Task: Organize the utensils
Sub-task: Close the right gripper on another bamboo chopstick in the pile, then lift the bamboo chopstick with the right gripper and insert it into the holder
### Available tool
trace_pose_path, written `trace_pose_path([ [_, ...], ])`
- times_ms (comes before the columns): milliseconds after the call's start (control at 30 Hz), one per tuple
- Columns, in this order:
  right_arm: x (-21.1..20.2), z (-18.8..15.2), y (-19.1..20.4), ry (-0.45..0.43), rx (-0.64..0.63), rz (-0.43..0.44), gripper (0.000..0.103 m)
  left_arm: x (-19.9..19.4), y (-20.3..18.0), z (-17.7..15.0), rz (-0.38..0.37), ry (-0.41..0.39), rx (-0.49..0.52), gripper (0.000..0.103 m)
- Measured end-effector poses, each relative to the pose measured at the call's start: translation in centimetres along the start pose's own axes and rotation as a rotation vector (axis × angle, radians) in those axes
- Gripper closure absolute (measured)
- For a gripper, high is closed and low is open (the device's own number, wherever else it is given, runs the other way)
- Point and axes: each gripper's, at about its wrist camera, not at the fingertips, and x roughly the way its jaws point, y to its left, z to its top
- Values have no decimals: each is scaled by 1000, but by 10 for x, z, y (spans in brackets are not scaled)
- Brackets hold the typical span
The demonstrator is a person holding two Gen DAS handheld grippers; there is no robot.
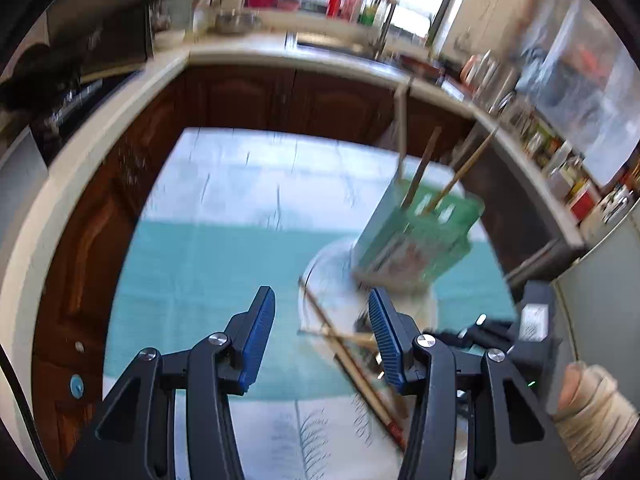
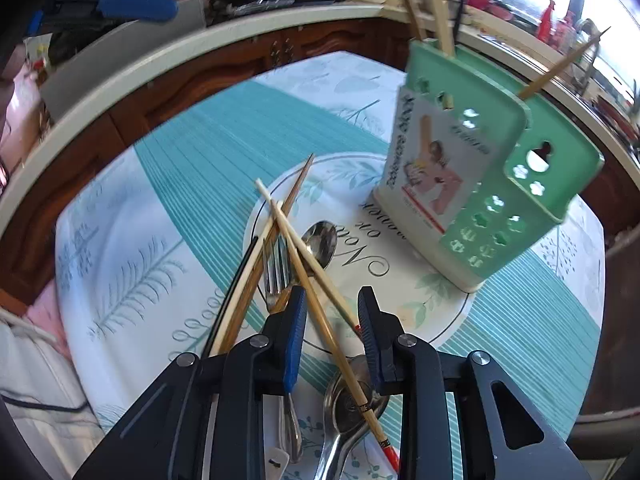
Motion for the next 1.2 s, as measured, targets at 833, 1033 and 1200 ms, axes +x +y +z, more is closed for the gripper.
trace_pose_path([
  [833,90,47,36,240,-418,-48,95,84,44,-57,-69,241,-143,62],
  [1033,88,40,58,179,-559,-146,98,83,45,-58,-68,238,-143,62],
  [1200,66,46,44,58,-448,-162,98,81,43,-57,-105,222,-136,62],
])
